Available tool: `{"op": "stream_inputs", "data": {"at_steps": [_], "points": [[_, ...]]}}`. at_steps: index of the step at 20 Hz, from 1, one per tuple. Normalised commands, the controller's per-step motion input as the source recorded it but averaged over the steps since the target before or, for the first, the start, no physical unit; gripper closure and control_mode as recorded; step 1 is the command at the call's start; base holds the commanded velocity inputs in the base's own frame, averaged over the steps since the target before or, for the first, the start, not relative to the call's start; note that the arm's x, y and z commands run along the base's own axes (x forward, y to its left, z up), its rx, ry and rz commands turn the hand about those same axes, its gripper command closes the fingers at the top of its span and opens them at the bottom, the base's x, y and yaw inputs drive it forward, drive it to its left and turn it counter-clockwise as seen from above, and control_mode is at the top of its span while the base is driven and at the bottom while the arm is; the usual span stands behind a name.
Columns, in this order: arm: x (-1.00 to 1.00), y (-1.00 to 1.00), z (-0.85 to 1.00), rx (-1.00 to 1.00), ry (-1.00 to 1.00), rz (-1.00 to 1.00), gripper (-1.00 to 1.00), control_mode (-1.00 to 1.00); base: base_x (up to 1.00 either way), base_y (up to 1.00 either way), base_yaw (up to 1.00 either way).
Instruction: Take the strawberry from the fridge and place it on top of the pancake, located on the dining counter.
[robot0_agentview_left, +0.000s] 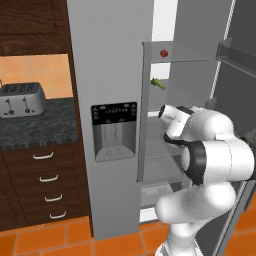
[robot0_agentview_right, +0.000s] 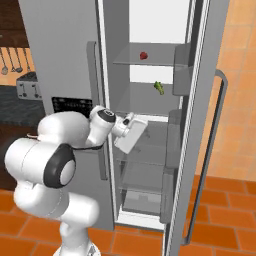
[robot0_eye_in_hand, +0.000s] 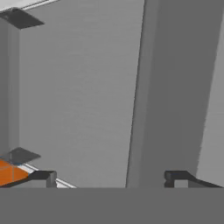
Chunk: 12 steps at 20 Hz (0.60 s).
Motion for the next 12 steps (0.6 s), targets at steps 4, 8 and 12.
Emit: {"op": "stream_inputs", "data": {"at_steps": [4,8,12], "points": [[-0.32,0.84,0.01,0.49,-0.21,0.02,-1.0,-1.0,0.0,0.0,0.0],[-0.24,0.98,0.2,0.63,-0.03,0.08,-1.0,-1.0,0.0,0.0,0.0],[-0.14,0.83,0.09,0.88,0.06,0.13,-1.0,-1.0,0.0,0.0,0.0]]}}
